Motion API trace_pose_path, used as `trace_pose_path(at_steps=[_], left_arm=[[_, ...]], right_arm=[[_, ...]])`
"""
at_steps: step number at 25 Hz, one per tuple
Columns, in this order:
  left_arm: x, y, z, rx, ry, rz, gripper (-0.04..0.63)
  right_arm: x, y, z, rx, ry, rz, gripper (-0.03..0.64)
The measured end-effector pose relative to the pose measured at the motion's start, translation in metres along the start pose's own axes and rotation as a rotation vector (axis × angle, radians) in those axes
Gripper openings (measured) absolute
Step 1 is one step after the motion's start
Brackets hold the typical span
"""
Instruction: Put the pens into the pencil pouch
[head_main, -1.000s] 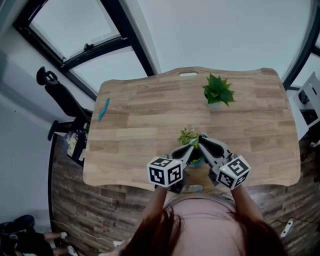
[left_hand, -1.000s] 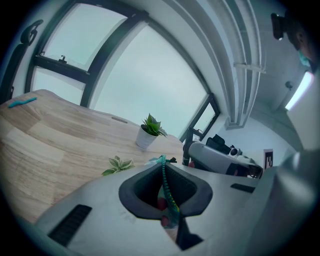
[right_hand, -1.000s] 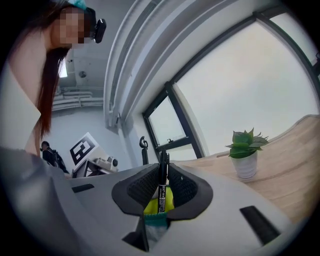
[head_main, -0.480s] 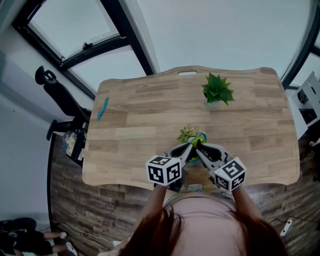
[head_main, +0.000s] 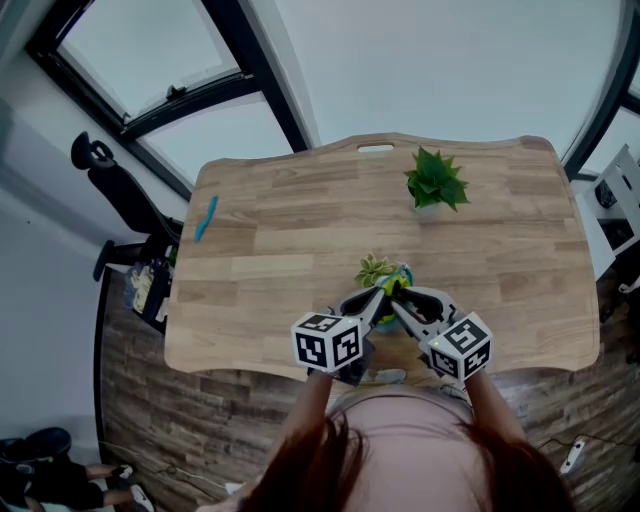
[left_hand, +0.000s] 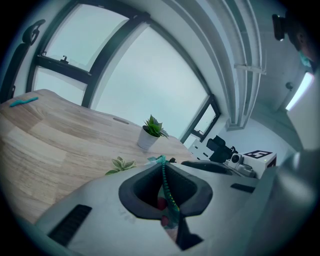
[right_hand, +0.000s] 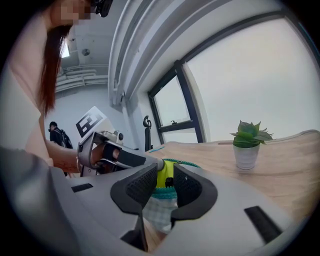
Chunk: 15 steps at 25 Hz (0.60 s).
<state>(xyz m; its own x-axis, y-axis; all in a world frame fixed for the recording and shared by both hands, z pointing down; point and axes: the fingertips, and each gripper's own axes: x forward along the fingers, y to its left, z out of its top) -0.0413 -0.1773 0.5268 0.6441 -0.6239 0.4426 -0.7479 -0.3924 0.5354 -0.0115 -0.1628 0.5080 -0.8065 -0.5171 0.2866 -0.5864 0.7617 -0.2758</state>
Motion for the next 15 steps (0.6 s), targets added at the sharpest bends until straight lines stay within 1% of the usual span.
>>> trace_pose_path(at_steps=[11, 15], left_arm=[[-0.005, 0.003, 0.001, 0.024, -0.017, 0.01, 0.014], [-0.011, 0.004, 0.005, 0.02, -0.043, 0.005, 0.017]], right_arm=[[-0.007, -0.006, 0.022, 0.02, -0.067, -0.036, 0.074], [-0.011, -0.006, 0.027, 0.024, -0.081, -0.051, 0.074]])
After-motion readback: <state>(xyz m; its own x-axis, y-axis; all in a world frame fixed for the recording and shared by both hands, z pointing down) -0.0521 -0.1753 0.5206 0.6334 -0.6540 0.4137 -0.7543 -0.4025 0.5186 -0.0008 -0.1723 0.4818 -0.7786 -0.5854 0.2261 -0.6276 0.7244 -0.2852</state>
